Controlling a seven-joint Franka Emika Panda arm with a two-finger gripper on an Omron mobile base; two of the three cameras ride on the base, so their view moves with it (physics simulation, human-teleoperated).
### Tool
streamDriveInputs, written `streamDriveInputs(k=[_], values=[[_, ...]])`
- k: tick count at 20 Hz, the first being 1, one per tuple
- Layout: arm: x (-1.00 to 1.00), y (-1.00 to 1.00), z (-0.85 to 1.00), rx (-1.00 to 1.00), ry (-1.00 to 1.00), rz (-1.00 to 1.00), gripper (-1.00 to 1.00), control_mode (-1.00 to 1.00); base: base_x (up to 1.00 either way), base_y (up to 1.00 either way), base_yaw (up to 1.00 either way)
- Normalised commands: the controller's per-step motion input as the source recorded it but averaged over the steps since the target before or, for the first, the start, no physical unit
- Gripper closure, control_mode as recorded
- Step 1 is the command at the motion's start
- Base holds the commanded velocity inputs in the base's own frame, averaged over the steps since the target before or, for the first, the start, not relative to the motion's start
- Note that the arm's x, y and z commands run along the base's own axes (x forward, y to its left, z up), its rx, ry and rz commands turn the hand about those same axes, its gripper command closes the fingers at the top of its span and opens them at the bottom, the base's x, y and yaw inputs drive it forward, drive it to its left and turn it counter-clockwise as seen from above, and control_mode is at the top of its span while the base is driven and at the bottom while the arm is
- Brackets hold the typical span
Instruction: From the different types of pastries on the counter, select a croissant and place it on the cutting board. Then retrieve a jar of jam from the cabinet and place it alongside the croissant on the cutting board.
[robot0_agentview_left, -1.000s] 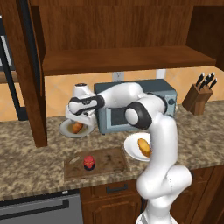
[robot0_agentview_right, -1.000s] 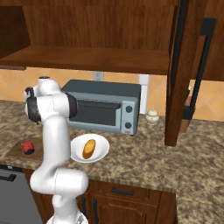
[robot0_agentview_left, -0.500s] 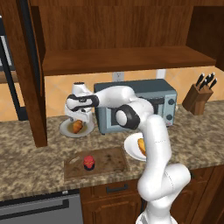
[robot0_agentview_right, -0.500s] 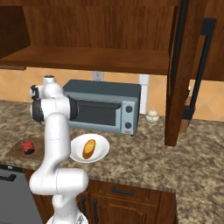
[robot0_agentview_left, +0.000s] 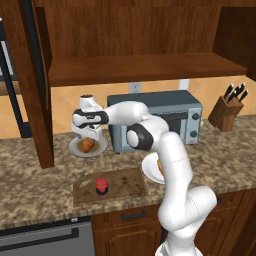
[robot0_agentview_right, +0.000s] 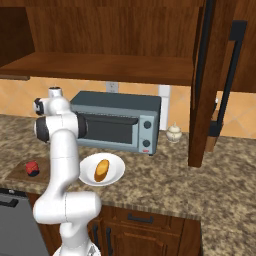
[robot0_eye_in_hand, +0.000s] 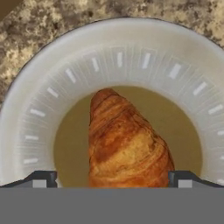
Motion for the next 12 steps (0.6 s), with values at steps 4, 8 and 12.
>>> streamDriveInputs(k=[4, 8, 12], values=[[0.0, 0.0, -0.49, -0.09, 0.0, 0.0, -1.0, -1.0, 0.0, 0.0, 0.0], [-0.19, 0.0, -0.58, -0.1, 0.0, 0.0, -1.0, -1.0, 0.0, 0.0, 0.0], [-0.47, -0.05, -0.61, -0.03, 0.0, 0.0, -1.0, -1.0, 0.0, 0.0, 0.0]])
